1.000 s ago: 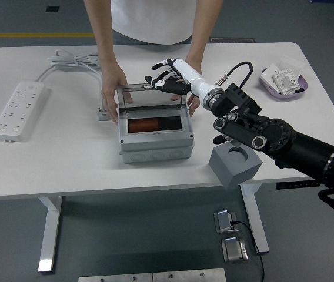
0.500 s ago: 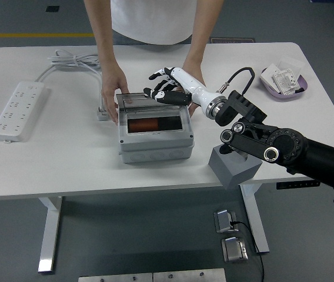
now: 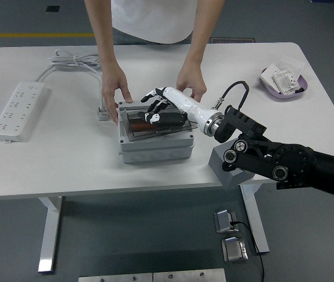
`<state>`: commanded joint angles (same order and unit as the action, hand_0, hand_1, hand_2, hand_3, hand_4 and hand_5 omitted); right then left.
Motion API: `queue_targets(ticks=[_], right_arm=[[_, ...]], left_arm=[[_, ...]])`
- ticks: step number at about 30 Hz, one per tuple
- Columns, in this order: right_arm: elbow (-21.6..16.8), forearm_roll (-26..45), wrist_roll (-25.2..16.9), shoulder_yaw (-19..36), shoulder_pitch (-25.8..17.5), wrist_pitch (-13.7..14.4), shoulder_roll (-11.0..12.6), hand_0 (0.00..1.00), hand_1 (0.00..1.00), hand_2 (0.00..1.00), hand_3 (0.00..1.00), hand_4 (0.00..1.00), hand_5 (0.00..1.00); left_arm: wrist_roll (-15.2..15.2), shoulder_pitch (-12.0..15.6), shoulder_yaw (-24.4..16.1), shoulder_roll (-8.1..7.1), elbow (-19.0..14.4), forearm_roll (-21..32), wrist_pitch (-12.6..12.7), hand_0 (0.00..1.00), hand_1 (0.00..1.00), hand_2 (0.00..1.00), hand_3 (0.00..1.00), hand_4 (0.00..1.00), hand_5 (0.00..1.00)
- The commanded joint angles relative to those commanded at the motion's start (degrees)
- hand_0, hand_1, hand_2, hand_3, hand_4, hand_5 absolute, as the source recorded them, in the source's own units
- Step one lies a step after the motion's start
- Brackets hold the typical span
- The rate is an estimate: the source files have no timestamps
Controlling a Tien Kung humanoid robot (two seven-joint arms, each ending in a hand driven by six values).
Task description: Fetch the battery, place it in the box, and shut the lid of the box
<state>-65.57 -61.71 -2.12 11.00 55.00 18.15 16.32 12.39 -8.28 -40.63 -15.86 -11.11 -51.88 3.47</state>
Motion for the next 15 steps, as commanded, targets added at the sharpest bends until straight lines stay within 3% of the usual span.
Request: queue_targets(ticks=[8,15], right_arm=[[-1.87,-3.32,1.77,5.06,-2.57,-0.87,1.57,0.692,0.569,0.608,0.743,0.74,0.586],[-5.87,-11.31,6.98,14.21,-7.55,-4.61,5.6,0.686,0.569,0.607,0.75,0.741,0.587]], left_arm=[[0.23,0.37,-0.71,0.33,-0.04,-0.56,0.02,0.641,0.697,0.604,0.586,0.622,0.066],[0.29,0.91,-1.01,0.59,-0.04,-0.31,0.24,0.641,0.697,0.604,0.587,0.622,0.066]])
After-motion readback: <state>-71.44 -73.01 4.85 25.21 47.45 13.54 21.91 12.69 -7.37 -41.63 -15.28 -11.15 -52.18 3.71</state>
